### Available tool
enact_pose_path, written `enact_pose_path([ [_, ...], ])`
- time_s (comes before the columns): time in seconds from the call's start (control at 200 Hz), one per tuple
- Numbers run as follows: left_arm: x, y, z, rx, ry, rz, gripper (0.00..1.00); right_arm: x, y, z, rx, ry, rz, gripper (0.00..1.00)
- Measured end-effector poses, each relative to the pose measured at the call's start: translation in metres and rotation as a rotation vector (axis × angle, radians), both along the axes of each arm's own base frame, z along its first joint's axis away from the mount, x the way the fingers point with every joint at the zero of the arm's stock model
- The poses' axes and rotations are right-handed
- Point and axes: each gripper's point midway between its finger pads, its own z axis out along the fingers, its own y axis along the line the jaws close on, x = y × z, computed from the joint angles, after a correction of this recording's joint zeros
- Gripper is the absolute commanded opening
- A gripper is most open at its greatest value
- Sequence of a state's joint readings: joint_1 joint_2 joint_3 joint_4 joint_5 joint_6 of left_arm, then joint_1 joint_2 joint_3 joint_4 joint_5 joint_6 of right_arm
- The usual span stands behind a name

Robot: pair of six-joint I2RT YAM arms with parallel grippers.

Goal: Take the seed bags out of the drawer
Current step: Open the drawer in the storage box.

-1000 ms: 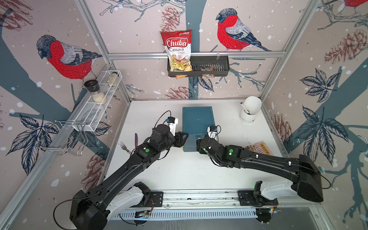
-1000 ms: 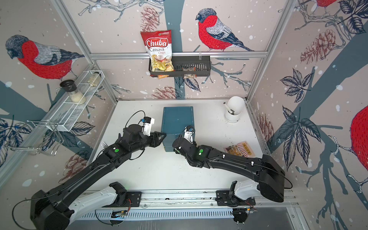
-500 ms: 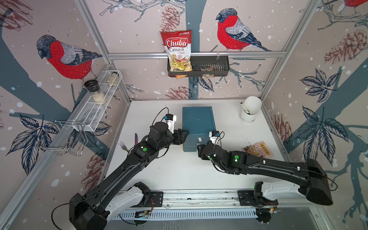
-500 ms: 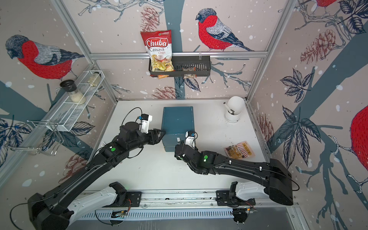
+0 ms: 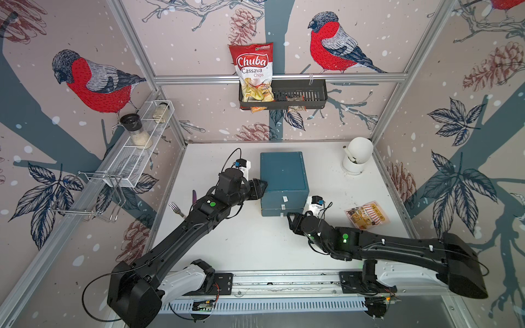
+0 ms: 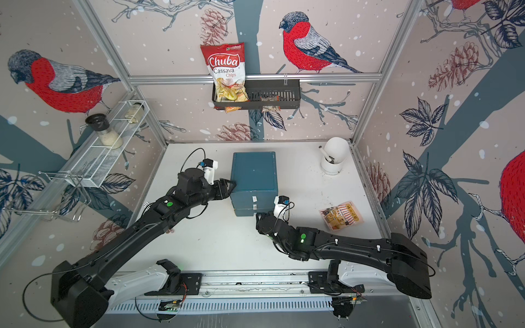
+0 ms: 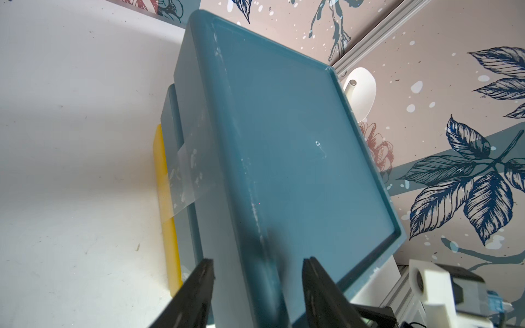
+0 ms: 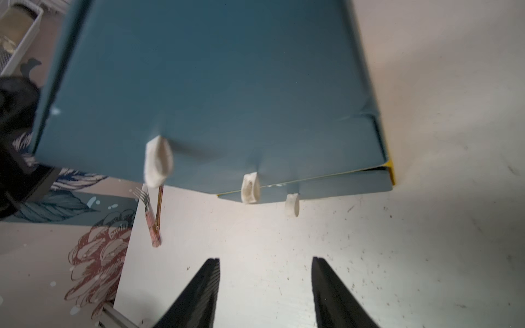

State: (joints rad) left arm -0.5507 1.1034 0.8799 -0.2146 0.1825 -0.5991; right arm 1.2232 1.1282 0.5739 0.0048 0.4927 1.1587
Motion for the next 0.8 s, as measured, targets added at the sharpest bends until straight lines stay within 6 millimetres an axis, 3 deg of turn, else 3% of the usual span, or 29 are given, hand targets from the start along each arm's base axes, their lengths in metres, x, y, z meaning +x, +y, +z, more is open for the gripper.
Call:
enact_pose_path([
  [0.185, -0.002, 0.002, -0.005, -0.006, -0.005, 0.002, 0.51, 0.003, -0.006, -0.022, 0.100, 0.025, -0.001, 0.45],
  [0.44, -0.004, 0.003, -0.005, -0.015, -0.023, 0.001, 0.50, 0.005, 0.011, -0.010, 0.255, -0.013, 0.026, 0.42],
  [0.8, -0.007, 0.004, -0.004, -0.018, -0.045, -0.011, 0.51, 0.017, 0.024, -0.017, 0.307, -0.035, -0.005, 0.42],
])
